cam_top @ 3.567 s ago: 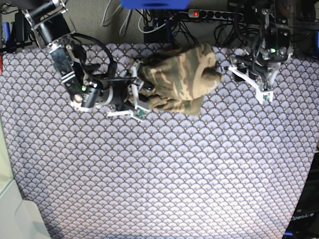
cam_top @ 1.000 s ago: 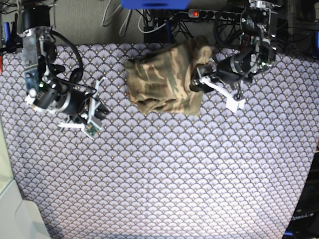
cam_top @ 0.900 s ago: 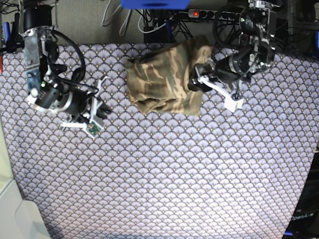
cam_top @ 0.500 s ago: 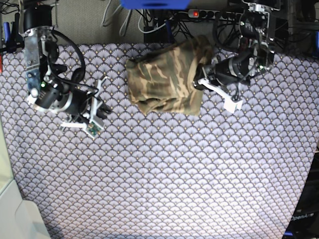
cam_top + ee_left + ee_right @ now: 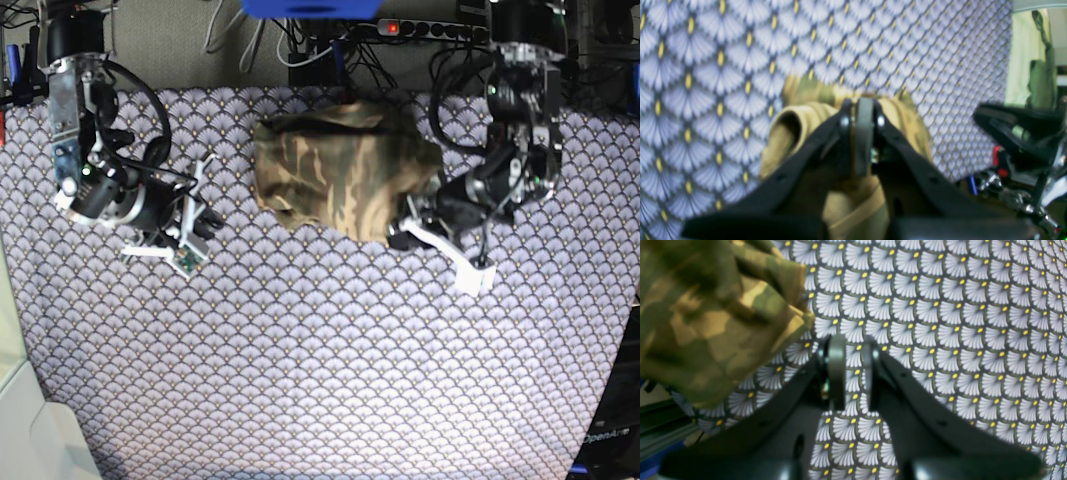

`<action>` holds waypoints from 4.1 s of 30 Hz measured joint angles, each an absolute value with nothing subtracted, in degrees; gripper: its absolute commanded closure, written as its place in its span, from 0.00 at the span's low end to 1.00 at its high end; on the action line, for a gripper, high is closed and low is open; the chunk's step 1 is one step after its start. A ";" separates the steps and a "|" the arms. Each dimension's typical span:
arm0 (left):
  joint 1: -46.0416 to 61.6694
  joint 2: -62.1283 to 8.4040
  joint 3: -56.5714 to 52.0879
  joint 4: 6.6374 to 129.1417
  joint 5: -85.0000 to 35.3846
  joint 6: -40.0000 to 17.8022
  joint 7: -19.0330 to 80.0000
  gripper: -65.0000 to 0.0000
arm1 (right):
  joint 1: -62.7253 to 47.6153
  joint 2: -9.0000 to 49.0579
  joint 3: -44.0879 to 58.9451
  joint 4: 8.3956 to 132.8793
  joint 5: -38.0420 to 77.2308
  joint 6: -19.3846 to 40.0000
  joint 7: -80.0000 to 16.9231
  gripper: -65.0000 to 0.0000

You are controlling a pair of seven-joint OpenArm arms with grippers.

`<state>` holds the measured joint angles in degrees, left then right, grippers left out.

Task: Fold the T-shirt properly
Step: 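Grasp the bundle's side edge with the left gripper and pull it outward, then grasp the bundle with both grippers and tuck its edges inward, then pull the bundle's edge with the left gripper away from the right gripper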

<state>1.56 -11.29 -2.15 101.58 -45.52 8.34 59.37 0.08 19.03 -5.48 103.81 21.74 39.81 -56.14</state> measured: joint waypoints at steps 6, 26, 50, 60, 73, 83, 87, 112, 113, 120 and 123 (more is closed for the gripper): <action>-1.34 -10.74 -1.98 90.50 -45.23 7.97 58.92 0.99 | 0.10 19.05 -5.13 103.92 21.85 39.81 -56.16 0.83; 0.97 -11.44 5.61 90.11 -45.47 7.88 54.98 0.99 | -3.09 15.44 -5.37 107.39 54.72 39.79 -61.39 0.83; 0.40 -16.38 5.67 90.04 -46.72 7.68 55.46 0.99 | -7.77 13.98 -7.53 93.10 49.69 39.64 -58.24 0.83; 0.32 -16.53 5.48 90.78 -48.27 7.90 55.48 0.99 | -7.64 14.00 -7.53 83.46 48.69 40.27 -50.89 0.83; 4.19 -26.87 -8.80 94.89 -63.96 7.88 54.87 0.98 | -5.72 18.20 -2.55 79.72 46.87 40.01 -50.04 0.83; 7.92 -27.64 -9.67 94.89 -64.97 7.68 55.02 0.98 | -6.66 17.91 -2.63 87.33 46.02 39.29 -51.70 0.83; 10.90 -29.98 -9.56 94.85 -64.69 7.77 55.88 0.98 | -6.39 16.97 -2.66 99.22 46.59 39.44 -57.06 0.83; 17.08 -28.88 -9.28 94.89 -64.40 7.86 55.11 0.98 | 7.84 12.51 -19.51 76.16 46.87 39.59 -50.98 0.83; 17.08 -28.14 -9.21 94.89 -63.40 7.68 55.48 0.98 | 8.32 12.82 -19.53 75.37 46.94 39.62 -50.41 0.83; 17.67 -23.75 -9.23 94.89 -59.31 7.79 55.20 0.80 | 12.51 16.49 -18.09 72.05 47.33 40.05 -48.90 0.83; 18.61 -22.98 -9.23 96.88 -58.00 8.25 55.31 0.79 | 11.25 18.85 -15.86 77.76 46.46 39.33 -50.68 0.83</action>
